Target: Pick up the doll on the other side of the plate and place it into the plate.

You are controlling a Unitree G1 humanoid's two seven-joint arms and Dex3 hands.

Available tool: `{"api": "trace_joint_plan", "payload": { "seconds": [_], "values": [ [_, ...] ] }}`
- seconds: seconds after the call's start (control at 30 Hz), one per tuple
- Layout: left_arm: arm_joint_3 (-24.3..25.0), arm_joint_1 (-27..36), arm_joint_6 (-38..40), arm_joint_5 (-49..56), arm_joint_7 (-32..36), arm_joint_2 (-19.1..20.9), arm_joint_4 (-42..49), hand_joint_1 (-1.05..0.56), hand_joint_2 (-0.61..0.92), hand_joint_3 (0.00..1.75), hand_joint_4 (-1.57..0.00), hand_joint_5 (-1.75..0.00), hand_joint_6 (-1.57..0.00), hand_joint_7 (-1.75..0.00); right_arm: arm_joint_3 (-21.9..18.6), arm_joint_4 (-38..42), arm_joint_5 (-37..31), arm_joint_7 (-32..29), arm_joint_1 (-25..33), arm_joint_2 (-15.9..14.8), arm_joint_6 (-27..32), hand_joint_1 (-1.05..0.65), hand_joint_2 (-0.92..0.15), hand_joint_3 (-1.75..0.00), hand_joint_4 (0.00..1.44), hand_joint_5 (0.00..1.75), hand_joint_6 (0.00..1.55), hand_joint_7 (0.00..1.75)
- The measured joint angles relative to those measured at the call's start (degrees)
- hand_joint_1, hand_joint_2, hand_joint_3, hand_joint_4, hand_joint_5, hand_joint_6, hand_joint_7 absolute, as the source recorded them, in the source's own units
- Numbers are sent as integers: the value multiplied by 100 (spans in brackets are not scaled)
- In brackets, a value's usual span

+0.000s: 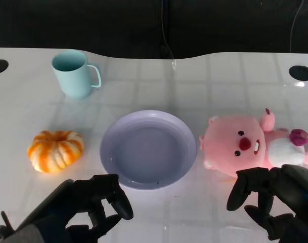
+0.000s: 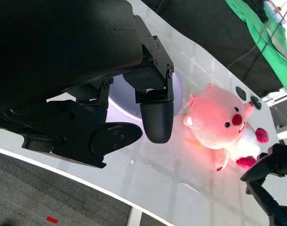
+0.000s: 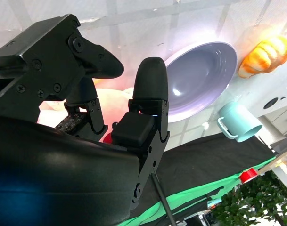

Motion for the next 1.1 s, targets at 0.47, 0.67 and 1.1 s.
{"api": "trace_joint_plan", "payload": {
  "seconds": [0.47, 0.67, 1.1],
  "values": [
    [28, -63, 1, -100, -65, 30, 54, -11, 84, 61, -59, -163, -61, -128, 3, -134, -100, -63, 48, 23, 102, -5, -48, -96, 88, 143, 93, 93],
    [24, -63, -53, -96, -65, 30, 66, -10, 86, 58, -58, -165, -61, -128, 2, -132, -92, -65, 58, 21, 75, -4, -49, -96, 88, 143, 92, 92],
    [26, -27, -79, -96, -64, 30, 66, -11, 86, 60, -57, -165, -60, -132, -2, -56, -73, -82, 37, 22, 65, -11, -62, -63, 84, 114, 87, 65]
  ]
}}
